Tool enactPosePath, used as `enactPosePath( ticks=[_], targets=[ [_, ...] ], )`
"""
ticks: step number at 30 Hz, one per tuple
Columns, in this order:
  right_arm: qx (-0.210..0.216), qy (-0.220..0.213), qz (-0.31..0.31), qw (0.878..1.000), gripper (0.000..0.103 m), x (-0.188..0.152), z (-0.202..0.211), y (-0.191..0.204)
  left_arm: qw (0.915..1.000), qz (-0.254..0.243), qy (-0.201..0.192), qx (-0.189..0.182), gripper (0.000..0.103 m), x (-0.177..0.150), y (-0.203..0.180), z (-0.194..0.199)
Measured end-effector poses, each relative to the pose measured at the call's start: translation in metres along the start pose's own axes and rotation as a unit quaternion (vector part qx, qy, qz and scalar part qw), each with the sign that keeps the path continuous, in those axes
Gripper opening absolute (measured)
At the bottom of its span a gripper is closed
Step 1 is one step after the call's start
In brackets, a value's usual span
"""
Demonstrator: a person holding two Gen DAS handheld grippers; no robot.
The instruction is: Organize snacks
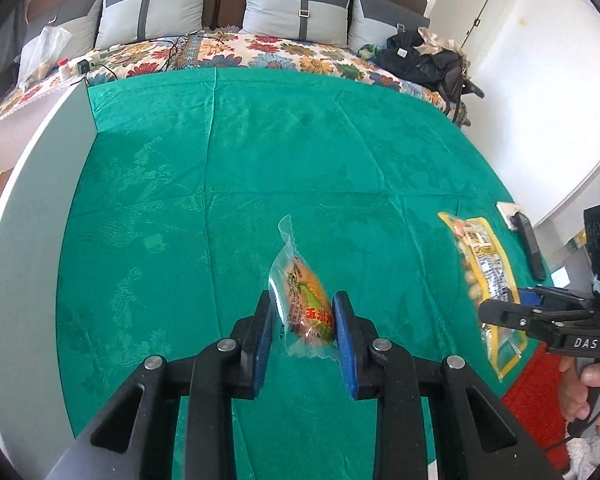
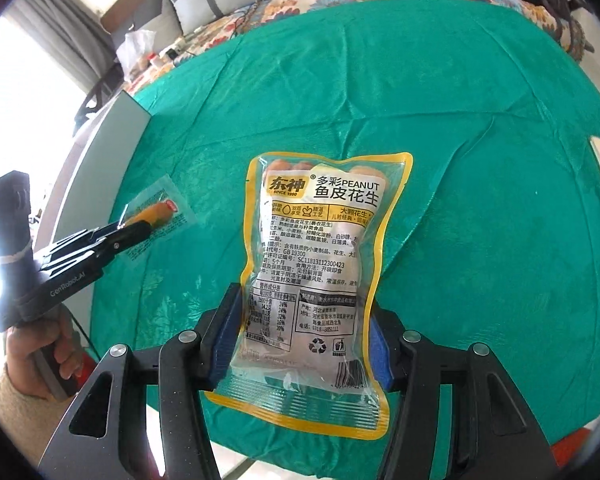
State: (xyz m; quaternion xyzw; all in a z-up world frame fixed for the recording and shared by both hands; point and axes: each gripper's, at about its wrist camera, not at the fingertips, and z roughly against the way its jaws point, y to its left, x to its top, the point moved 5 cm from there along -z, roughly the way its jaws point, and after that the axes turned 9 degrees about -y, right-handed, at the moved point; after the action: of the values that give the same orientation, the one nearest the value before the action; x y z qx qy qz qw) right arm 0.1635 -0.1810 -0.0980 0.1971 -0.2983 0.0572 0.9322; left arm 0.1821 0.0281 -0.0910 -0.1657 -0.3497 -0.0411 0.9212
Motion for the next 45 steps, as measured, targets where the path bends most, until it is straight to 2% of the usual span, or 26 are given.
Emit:
enactPosePath(
  ticks=[8,12,16,19,23,26,28,30,32,36,40,41,42,45],
  targets=[
    [0.08,-0.042,0.048,0.995,0.058,0.035,0.015,0.111,0.9939,0.07,-0.083,-0.018,0.028,0.031,0.055,0.113],
    [0.115,-0.045,0.074,0.99,0.058,0.05,0.026,0.165,0.9885,0.095,-0.117,-0.003,0.028,0.042,0.1,0.171],
    [0.157,-0.045,0.113,0.98,0.058,0.062,0.028,0.239,0.9835,0.108,-0.133,0.058,0.028,0.044,0.164,0.216],
    [0.194,-0.041,0.143,0.97,0.058,0.066,0.021,0.301,0.9773,0.129,-0.129,0.107,0.028,0.033,0.214,0.234],
    [0.217,-0.032,0.176,0.96,0.058,0.058,-0.004,0.376,0.9691,0.139,-0.104,0.175,0.029,0.006,0.266,0.239],
    [0.215,-0.021,0.197,0.956,0.06,0.047,-0.035,0.414,0.9626,0.147,-0.081,0.212,0.035,-0.017,0.294,0.233],
    [0.211,-0.015,0.206,0.955,0.069,0.04,-0.054,0.426,0.9552,0.155,-0.072,0.242,0.043,-0.032,0.307,0.232],
    [0.189,-0.008,0.213,0.958,0.073,0.036,-0.071,0.427,0.9505,0.162,-0.067,0.256,0.068,-0.043,0.314,0.229],
    [0.18,-0.004,0.215,0.96,0.073,0.034,-0.076,0.424,0.9467,0.161,-0.071,0.27,0.077,-0.05,0.316,0.232],
    [0.159,-0.021,0.238,0.958,0.076,0.036,-0.067,0.419,0.9413,0.136,-0.085,0.297,0.082,-0.047,0.3,0.242],
    [0.137,-0.067,0.26,0.953,0.08,0.044,-0.048,0.415,0.928,0.087,-0.122,0.341,0.088,-0.026,0.268,0.267],
    [0.132,-0.079,0.263,0.952,0.083,0.048,-0.043,0.414,0.9246,0.078,-0.137,0.347,0.094,-0.021,0.259,0.274],
    [0.128,-0.091,0.264,0.952,0.083,0.052,-0.037,0.413,0.9187,0.077,-0.148,0.358,0.102,-0.016,0.252,0.282],
    [0.121,-0.115,0.264,0.95,0.083,0.059,-0.021,0.41,0.8891,0.067,-0.189,0.411,0.103,-0.007,0.233,0.306]
  ],
)
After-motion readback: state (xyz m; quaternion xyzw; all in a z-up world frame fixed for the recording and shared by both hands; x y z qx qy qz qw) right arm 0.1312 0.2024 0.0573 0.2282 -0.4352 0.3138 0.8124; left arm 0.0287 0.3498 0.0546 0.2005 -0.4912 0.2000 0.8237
